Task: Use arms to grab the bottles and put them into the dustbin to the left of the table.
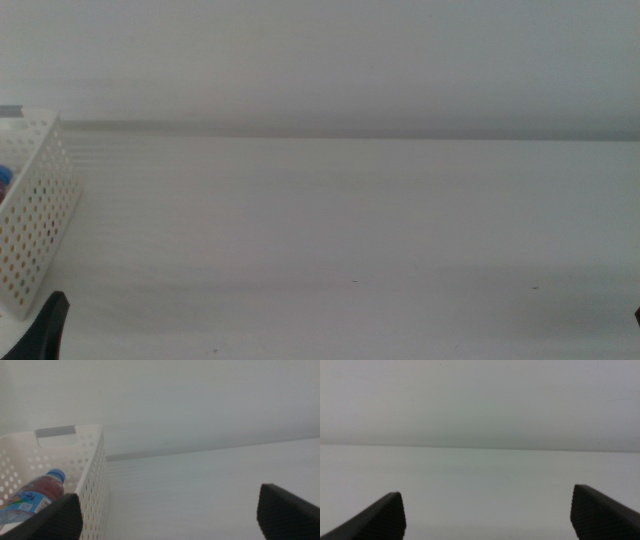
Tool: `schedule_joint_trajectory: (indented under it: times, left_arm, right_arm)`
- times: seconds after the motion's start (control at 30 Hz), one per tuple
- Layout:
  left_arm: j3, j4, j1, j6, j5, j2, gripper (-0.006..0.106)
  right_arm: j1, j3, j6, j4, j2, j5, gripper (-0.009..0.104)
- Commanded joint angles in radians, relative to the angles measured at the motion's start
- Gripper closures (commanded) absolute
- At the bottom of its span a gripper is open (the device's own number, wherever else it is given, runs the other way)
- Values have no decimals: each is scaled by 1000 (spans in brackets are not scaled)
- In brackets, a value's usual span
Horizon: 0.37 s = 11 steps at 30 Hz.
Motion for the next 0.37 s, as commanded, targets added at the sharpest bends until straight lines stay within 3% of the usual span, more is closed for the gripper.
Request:
schedule_joint_trajectory:
  times: [0.0, 0.33]
  left_arm:
    - [41, -7, 8, -7, -17, -40, 7]
    - [41, 7, 17, -7, -17, -40, 7]
  right_arm:
    - [-6, 42, -2, -5, -32, -9, 7]
    - [-6, 42, -2, -5, -32, -9, 7]
